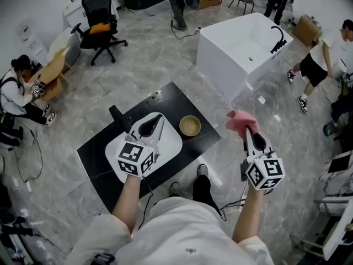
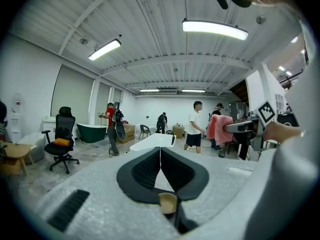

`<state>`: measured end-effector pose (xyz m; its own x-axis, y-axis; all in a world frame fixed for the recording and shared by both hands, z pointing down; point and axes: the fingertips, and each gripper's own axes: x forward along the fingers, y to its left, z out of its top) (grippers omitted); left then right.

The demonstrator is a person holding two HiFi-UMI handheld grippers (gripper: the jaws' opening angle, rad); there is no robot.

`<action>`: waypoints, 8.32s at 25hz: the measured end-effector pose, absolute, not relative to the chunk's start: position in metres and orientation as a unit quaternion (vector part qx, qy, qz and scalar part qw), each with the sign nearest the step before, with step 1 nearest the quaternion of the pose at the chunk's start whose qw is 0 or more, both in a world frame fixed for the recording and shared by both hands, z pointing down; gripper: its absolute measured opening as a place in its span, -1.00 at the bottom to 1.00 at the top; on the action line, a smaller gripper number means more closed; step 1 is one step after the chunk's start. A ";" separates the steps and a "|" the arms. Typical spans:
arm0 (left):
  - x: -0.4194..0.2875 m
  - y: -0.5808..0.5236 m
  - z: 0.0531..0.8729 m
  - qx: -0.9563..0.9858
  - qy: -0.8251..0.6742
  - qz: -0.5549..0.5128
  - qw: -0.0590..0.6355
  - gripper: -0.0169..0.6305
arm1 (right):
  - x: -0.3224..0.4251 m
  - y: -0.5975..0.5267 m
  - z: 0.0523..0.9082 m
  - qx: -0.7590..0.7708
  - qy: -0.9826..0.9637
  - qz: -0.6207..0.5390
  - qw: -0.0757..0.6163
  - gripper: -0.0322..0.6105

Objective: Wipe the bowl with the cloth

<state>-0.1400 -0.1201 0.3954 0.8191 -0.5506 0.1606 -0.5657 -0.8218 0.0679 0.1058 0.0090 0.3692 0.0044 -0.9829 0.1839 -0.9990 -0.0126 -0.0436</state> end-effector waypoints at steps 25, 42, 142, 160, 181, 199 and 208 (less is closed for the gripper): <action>-0.102 -0.158 0.442 0.861 -0.486 0.098 0.118 -0.91 | 0.169 -0.167 0.392 0.530 -0.843 0.089 0.033 -0.85; -0.101 -0.170 0.499 0.834 -0.513 0.113 0.168 -0.90 | 0.170 -0.176 0.418 0.505 -0.854 0.105 0.067 -0.85; -0.102 -0.239 0.526 0.777 -0.545 0.105 0.297 -0.87 | 0.160 -0.194 0.393 0.497 -0.863 0.076 0.054 -0.85; -0.067 -0.214 0.461 0.802 -0.545 0.135 0.204 -0.87 | 0.038 -0.167 0.389 0.374 -0.922 0.018 0.101 -0.85; -0.041 -0.190 0.432 0.824 -0.525 0.144 0.158 -0.86 | 0.015 -0.182 0.414 0.411 -0.852 -0.172 0.275 -0.85; -0.008 -0.185 0.422 0.855 -0.479 0.160 0.123 -0.86 | 0.007 -0.186 0.433 0.364 -0.813 -0.263 0.371 -0.85; 0.001 -0.189 0.423 0.858 -0.471 0.158 0.128 -0.86 | 0.011 -0.184 0.445 0.333 -0.806 -0.271 0.407 -0.85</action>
